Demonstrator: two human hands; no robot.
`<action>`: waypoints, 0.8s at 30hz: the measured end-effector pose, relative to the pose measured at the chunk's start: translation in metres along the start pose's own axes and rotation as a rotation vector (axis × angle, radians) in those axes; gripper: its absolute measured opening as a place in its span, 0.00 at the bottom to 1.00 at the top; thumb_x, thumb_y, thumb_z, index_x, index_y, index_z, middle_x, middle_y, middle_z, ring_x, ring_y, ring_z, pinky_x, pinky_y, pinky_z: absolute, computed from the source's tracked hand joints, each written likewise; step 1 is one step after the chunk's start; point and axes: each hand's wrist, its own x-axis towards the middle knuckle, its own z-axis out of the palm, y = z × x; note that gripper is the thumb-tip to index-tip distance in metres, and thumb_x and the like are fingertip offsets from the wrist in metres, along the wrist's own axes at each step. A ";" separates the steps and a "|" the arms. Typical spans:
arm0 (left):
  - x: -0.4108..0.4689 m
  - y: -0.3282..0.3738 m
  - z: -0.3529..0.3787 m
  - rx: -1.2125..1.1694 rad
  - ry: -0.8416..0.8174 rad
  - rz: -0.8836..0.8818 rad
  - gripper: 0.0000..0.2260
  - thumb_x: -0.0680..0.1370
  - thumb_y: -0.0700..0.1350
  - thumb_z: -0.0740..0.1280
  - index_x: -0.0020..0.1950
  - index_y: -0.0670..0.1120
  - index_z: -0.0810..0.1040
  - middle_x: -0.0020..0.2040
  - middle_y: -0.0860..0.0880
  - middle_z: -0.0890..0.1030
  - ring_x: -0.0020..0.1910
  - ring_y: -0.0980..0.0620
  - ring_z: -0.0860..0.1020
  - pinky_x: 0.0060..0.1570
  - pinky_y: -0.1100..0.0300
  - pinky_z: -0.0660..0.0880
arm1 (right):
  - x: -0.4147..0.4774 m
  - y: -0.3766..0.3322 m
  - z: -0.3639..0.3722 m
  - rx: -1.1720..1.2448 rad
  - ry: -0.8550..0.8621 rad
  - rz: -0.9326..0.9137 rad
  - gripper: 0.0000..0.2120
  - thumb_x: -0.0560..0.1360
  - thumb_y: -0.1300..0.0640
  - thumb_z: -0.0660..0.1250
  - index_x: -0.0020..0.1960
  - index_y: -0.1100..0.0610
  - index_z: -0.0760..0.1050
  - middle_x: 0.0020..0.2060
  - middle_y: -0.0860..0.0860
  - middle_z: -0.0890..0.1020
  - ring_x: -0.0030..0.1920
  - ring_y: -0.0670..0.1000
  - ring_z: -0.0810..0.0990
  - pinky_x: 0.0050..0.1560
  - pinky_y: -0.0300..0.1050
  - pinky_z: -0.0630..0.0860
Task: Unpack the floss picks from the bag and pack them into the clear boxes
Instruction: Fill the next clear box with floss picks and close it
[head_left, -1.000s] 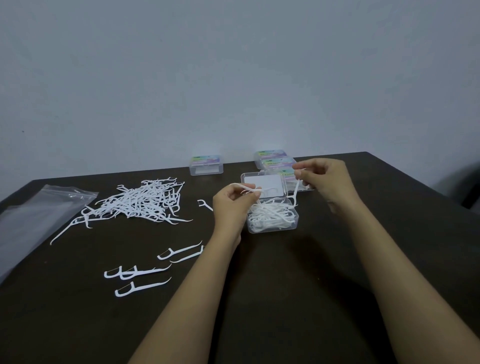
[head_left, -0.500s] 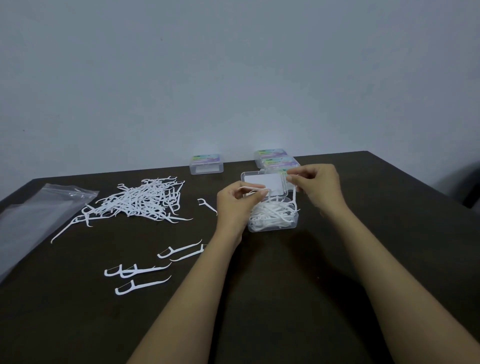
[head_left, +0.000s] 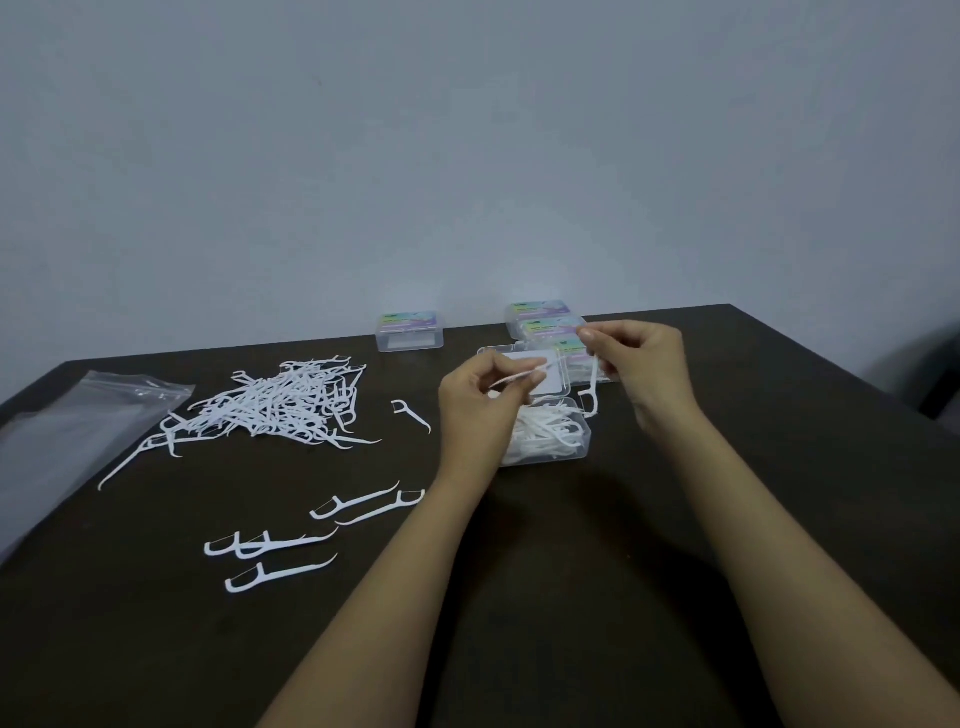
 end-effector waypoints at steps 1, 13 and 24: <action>0.000 0.002 0.001 -0.024 0.032 0.012 0.12 0.70 0.30 0.70 0.32 0.44 0.75 0.37 0.51 0.82 0.28 0.60 0.77 0.32 0.67 0.74 | 0.000 0.000 0.000 0.030 0.002 0.002 0.07 0.73 0.62 0.69 0.49 0.62 0.80 0.31 0.50 0.78 0.30 0.44 0.69 0.29 0.31 0.68; 0.001 -0.004 0.003 -0.014 0.050 -0.001 0.11 0.70 0.30 0.70 0.33 0.45 0.77 0.38 0.50 0.82 0.39 0.61 0.81 0.42 0.68 0.76 | -0.001 -0.001 0.000 0.340 -0.033 0.160 0.02 0.73 0.65 0.68 0.42 0.62 0.78 0.27 0.51 0.77 0.24 0.43 0.73 0.27 0.32 0.72; 0.009 -0.009 -0.012 -0.127 0.236 -0.165 0.08 0.70 0.31 0.71 0.38 0.43 0.78 0.38 0.50 0.81 0.35 0.64 0.79 0.39 0.70 0.76 | -0.010 -0.003 0.006 -0.155 -0.141 0.075 0.03 0.68 0.65 0.73 0.38 0.59 0.80 0.32 0.54 0.81 0.28 0.47 0.75 0.27 0.34 0.72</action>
